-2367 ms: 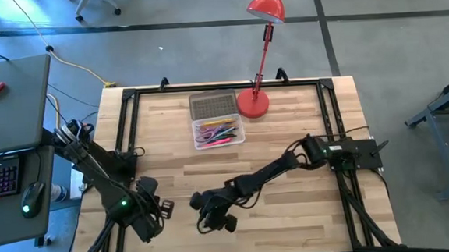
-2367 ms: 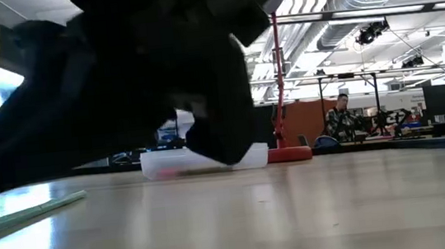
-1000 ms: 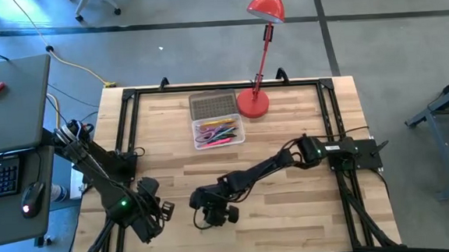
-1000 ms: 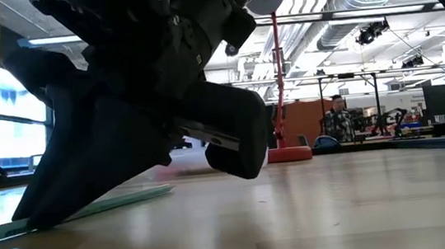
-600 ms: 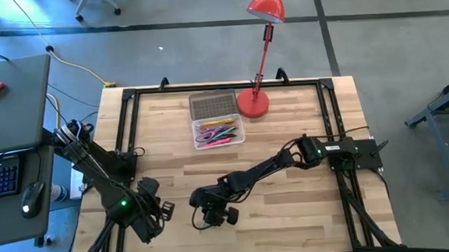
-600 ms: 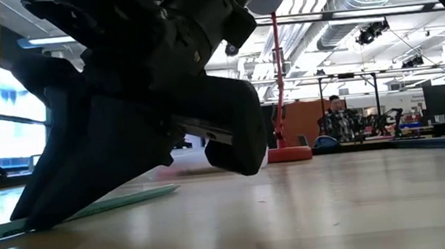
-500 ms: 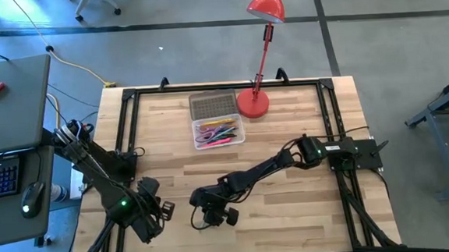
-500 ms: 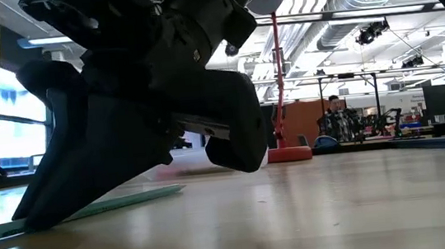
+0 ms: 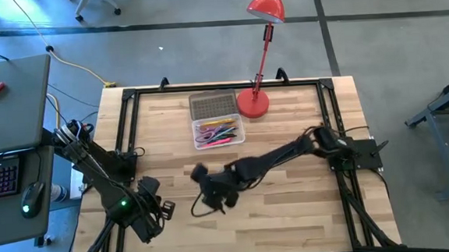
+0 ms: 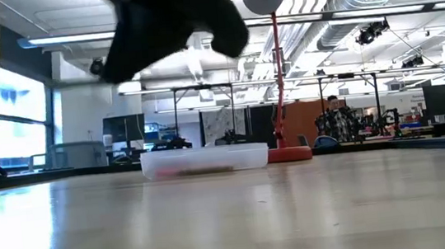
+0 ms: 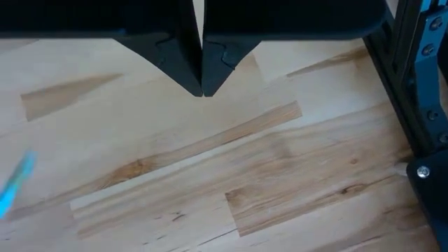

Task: Pick & place school supplies into a supply box
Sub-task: Put the light blue pencil into the black supply box

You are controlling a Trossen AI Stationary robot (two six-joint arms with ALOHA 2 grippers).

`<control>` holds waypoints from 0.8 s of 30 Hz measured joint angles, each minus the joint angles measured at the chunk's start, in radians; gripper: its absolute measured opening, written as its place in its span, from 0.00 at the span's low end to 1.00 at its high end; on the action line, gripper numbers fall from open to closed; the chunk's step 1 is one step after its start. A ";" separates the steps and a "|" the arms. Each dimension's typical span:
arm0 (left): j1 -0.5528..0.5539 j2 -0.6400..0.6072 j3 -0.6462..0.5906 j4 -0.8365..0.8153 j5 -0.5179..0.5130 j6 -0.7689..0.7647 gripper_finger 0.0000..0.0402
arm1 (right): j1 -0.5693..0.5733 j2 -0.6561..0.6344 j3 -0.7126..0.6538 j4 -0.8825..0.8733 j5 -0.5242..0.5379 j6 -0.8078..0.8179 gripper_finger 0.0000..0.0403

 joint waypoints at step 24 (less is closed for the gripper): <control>0.000 0.000 0.000 -0.001 -0.118 -0.001 0.11 | -0.449 -0.090 -0.493 0.647 -0.054 0.242 0.00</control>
